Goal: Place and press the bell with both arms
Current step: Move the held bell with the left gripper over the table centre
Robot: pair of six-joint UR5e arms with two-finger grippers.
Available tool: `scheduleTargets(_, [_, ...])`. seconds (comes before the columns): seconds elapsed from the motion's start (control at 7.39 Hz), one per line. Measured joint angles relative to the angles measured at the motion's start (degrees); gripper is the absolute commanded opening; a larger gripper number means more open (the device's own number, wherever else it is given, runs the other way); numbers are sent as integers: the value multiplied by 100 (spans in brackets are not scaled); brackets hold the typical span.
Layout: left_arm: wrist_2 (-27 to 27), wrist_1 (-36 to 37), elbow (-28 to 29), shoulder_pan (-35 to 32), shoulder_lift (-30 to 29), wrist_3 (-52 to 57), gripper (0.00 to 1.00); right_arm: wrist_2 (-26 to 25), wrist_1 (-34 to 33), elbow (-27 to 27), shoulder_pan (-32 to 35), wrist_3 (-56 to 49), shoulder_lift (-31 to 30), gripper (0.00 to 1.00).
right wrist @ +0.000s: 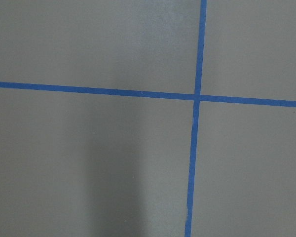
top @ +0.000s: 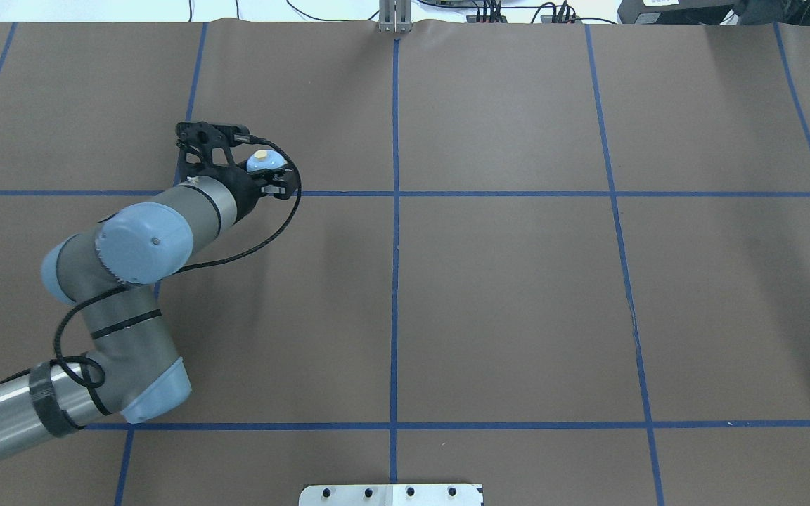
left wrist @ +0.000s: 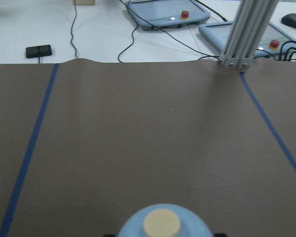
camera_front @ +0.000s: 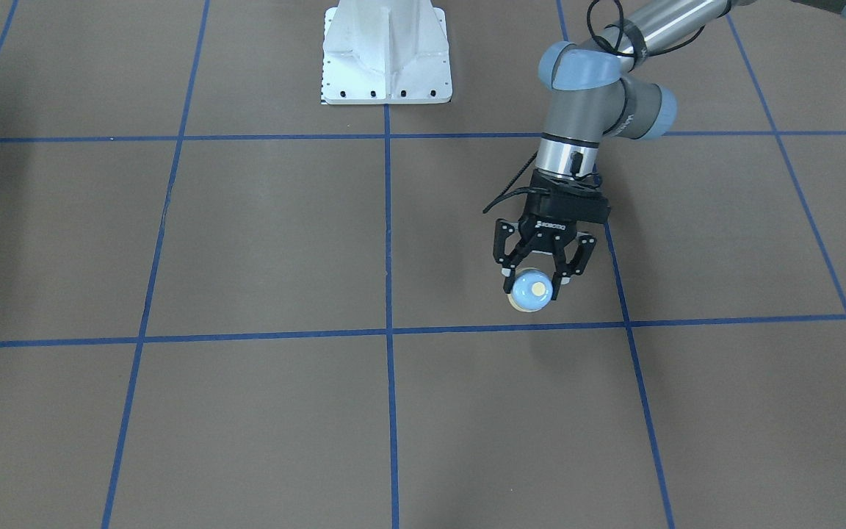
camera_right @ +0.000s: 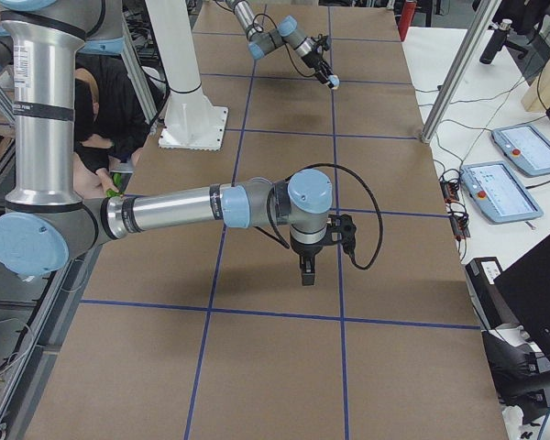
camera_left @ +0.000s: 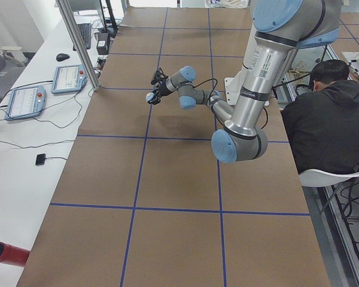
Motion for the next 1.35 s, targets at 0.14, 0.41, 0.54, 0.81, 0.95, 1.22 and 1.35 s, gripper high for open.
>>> scheduleTargets(0.14, [134,-155,266,184,-282,4,0,-67,-21,-12,-62,26,167,100])
scheduleTargets(0.41, [466,-468,1058,465,-889,2,0,-158,-38,-8,-103,44,310,100])
scheduleTargets(0.54, [578,-734,1609,540,-1231,1,0,-141,-24,-11,-105,46,319,100])
scheduleTargets(0.81, [673,-1086,2200,617,-1586,-5,0,-103,12,-30,-120,39,306,100])
scheduleTargets(0.95, [682,-1136,2296,637,-1666,-7,0,-64,16,-36,-130,58,310,100])
scheduleTargets(1.22, [702,-1159,2584,665,-1906,-6,0,-26,17,-43,-168,70,344,100])
scheduleTargets(1.35, [719,-1161,2694,679,-1991,-2,0,-14,15,-44,-192,74,355,100])
